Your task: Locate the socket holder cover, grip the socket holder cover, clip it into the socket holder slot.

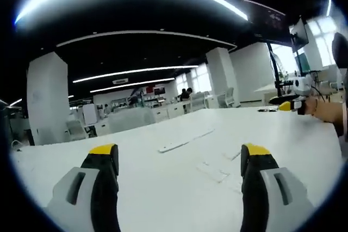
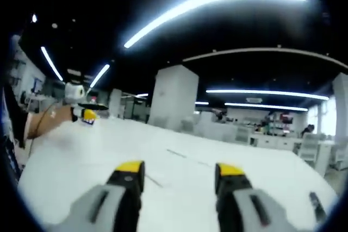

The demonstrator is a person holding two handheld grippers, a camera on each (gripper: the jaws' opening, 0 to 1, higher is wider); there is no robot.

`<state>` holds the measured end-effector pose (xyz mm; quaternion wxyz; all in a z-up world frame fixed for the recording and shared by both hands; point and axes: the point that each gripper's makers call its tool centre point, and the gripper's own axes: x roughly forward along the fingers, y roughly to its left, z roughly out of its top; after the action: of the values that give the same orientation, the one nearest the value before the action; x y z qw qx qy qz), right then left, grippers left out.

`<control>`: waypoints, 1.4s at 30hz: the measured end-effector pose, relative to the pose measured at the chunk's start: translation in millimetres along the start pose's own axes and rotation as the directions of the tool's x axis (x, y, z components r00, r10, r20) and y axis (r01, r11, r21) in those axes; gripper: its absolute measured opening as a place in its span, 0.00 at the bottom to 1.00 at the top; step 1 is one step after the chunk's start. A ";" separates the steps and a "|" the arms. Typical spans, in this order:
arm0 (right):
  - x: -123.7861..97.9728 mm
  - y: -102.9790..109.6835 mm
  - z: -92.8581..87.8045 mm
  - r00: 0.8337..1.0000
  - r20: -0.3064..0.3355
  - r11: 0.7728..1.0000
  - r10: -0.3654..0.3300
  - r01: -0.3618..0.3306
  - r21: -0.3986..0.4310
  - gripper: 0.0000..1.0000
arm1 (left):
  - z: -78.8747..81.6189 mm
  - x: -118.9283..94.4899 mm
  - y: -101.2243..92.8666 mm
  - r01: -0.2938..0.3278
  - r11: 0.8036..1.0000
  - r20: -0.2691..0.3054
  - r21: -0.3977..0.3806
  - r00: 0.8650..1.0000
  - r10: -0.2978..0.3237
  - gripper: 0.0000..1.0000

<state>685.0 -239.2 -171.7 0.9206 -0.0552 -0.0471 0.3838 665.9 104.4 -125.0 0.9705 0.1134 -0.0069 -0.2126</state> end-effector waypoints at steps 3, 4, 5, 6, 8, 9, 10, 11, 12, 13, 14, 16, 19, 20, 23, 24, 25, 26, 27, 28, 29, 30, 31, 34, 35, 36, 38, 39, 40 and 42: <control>-0.3 -0.7 -2.8 1.000 -0.013 1.000 0.000 0.000 -0.001 0.52 | 3.3 11.1 -20.5 0.046 0.999 -0.118 0.025 0.992 -0.043 0.90; -0.1 -1.2 -3.6 1.000 -0.015 1.000 -0.002 0.002 -0.003 0.52 | 3.6 14.2 -28.0 0.065 0.997 -0.157 0.027 0.986 -0.061 0.90; -0.1 -1.0 -4.0 1.000 -0.016 1.000 -0.004 0.003 -0.004 0.52 | 4.9 16.7 -32.5 0.074 0.997 -0.172 0.024 0.983 -0.069 0.90; 0.1 -1.7 -5.2 1.000 -0.019 1.000 -0.006 0.006 -0.004 0.52 | 3.9 21.3 -42.1 0.100 0.995 -0.222 0.019 0.971 -0.093 0.90; 0.0 -3.3 -8.2 0.999 -0.030 1.000 -0.012 0.012 0.000 0.52 | 0.8 27.1 -52.1 0.124 0.992 -0.293 0.020 0.950 -0.113 0.91; -0.1 -3.8 -10.0 0.999 -0.035 1.000 -0.015 0.015 0.002 0.51 | -1.7 30.5 -56.6 0.135 0.990 -0.335 0.029 0.935 -0.117 0.91; -0.3 -4.3 -12.0 0.999 -0.042 1.000 -0.020 0.020 0.006 0.51 | -4.2 33.2 -59.4 0.134 0.990 -0.377 0.036 0.919 -0.111 0.89; -0.2 -5.2 -12.8 0.999 -0.046 1.000 -0.023 0.023 0.007 0.51 | -5.0 36.8 -63.2 0.141 0.989 -0.405 0.045 0.908 -0.111 0.86; -0.3 -6.1 -13.5 0.998 -0.048 1.000 -0.026 0.027 0.009 0.51 | -8.0 39.0 -68.1 0.158 0.987 -0.445 0.041 0.887 -0.123 0.85; -0.7 -7.0 -13.7 0.998 -0.050 0.999 -0.029 0.030 0.012 0.51 | -10.9 41.5 -71.5 0.155 0.987 -0.481 0.029 0.868 -0.122 0.86; -1.0 -7.7 -14.0 0.998 -0.051 0.999 -0.032 0.032 0.015 0.51 | -12.3 44.6 -75.6 0.159 0.987 -0.504 0.028 0.855 -0.123 0.87; -1.6 -9.5 -15.1 0.998 -0.053 0.999 -0.036 0.037 0.020 0.51 | -25.3 40.8 -81.2 0.133 0.991 -0.631 0.014 0.770 -0.094 0.86; -2.0 -12.0 -16.1 0.997 -0.057 0.999 -0.043 0.045 0.027 0.50 | -25.9 50.0 -86.8 0.145 0.988 -0.661 0.054 0.747 -0.073 0.75; -2.1 -11.4 -16.4 0.997 -0.059 0.999 -0.044 0.046 0.027 0.50 | -26.4 51.3 -90.0 0.148 0.988 -0.667 0.054 0.742 -0.075 0.74; -1.3 -12.3 -17.1 0.997 -0.065 0.999 -0.040 0.041 0.022 0.50 | -35.8 49.9 -101.1 0.155 0.987 -0.727 0.026 0.681 -0.088 0.75; -0.9 -11.7 -16.9 0.997 -0.065 0.999 -0.035 0.037 0.018 0.50 | -39.5 49.2 -104.2 0.156 0.987 -0.740 0.026 0.667 -0.086 0.75; -0.3 -11.9 -16.4 0.997 -0.065 0.999 -0.034 0.036 0.017 0.50 | -41.8 49.3 -106.2 0.158 0.987 -0.746 0.025 0.660 -0.087 0.74; 0.1 -11.8 -16.2 0.997 -0.066 0.999 -0.033 0.034 0.015 0.50 | -46.7 47.8 -107.4 0.154 0.988 -0.766 0.017 0.638 -0.086 0.73; 0.4 -11.4 -16.1 0.997 -0.066 0.999 -0.032 0.033 0.012 0.50 | -49.5 47.4 -108.4 0.147 0.989 -0.775 0.011 0.626 -0.084 0.71; 0.6 -11.3 -16.0 0.997 -0.066 0.999 -0.031 0.032 0.010 0.50 | -53.9 46.6 -111.1 0.140 0.990 -0.787 -0.003 0.610 -0.089 0.69; 0.7 -11.3 -15.9 0.997 -0.067 0.999 -0.031 0.032 0.009 0.50 | -63.5 40.5 -115.7 0.131 0.991 -0.817 -0.037 0.566 -0.106 0.69; 1.1 -11.7 -16.3 0.997 -0.068 0.999 -0.032 0.032 0.009 0.50 | -73.4 32.7 -118.6 0.122 0.991 -0.851 -0.059 0.513 -0.114 0.69; 0.9 -11.6 -17.1 0.997 -0.072 0.999 -0.033 0.034 0.007 0.50 | -80.0 27.1 -120.1 0.113 0.991 -0.870 -0.074 0.479 -0.120 0.69; 1.4 -11.0 -19.4 0.996 -0.087 0.999 -0.035 0.035 -0.006 0.50 | -97.4 8.7 -118.1 0.062 0.994 -0.924 -0.093 0.366 -0.109 0.65; 1.6 -10.5 -19.9 0.995 -0.091 0.999 -0.034 0.033 -0.010 0.50 | -101.8 4.3 -117.5 0.047 0.994 -0.936 -0.094 0.337 -0.104 0.64; 1.8 -9.6 -19.8 0.995 -0.092 0.999 -0.031 0.030 -0.015 0.50 | -107.6 -1.1 -118.7 0.030 0.994 -0.946 -0.103 0.306 -0.107 0.64; 1.8 -7.1 -19.6 0.995 -0.093 1.000 -0.025 0.024 -0.019 0.50 | -113.4 -3.8 -120.9 0.025 0.994 -0.952 -0.107 0.286 -0.109 0.63; 2.0 -5.8 -19.3 0.995 -0.095 0.999 -0.022 0.020 -0.025 0.50 | -114.8 -5.1 -122.3 0.017 0.993 -0.954 -0.113 0.278 -0.113 0.62; 2.3 -5.0 -19.5 0.995 -0.098 0.999 -0.020 0.017 -0.030 0.50 | -116.8 -4.8 -123.9 0.007 0.993 -0.955 -0.119 0.274 -0.116 0.61; 2.6 -5.6 -19.5 0.995 -0.103 0.999 -0.018 0.014 -0.035 0.50 | -119.5 -5.4 -127.6 -0.012 0.991 -0.957 -0.136 0.259 -0.128 0.59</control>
<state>693.3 -242.5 -190.1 0.9237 -0.0901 -0.0065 0.3723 615.9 19.9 -269.7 0.7710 0.1632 0.6005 -0.1354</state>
